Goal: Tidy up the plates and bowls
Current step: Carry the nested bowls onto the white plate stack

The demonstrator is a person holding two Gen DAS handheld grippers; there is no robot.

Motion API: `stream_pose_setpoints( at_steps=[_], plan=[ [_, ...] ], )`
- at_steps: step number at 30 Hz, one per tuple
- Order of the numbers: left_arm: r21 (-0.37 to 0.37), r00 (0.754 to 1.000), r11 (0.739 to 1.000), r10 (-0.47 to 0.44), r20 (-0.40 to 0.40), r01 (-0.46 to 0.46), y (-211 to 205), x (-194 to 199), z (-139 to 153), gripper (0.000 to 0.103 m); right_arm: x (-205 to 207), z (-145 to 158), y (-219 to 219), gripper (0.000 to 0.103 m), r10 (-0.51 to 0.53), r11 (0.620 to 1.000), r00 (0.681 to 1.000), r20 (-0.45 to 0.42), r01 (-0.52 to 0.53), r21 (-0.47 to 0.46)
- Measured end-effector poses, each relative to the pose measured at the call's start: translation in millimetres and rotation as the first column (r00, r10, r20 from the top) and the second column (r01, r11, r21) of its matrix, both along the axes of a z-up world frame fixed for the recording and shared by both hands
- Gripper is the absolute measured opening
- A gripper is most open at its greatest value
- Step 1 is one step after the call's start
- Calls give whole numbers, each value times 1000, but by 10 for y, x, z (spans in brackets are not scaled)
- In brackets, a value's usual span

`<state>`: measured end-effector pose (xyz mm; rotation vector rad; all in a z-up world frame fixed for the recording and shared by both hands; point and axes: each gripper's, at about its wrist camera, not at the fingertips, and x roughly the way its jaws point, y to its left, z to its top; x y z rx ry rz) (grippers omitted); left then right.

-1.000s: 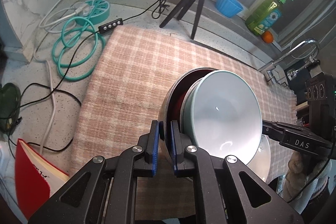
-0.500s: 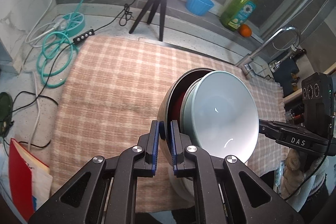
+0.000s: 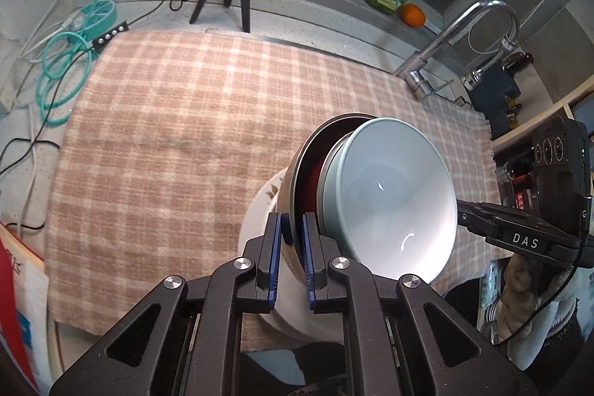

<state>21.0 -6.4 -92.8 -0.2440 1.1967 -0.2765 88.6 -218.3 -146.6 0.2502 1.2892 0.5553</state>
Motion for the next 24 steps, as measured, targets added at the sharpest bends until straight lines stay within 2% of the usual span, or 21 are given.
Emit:
stream_pose_setpoints(
  at_steps=[24],
  plan=[
    [15,999,1000,-2,-52,3,-147,-144,-174,9,-135,-180,-149,11,22,1000,999,-45,-22,-3]
  ],
)
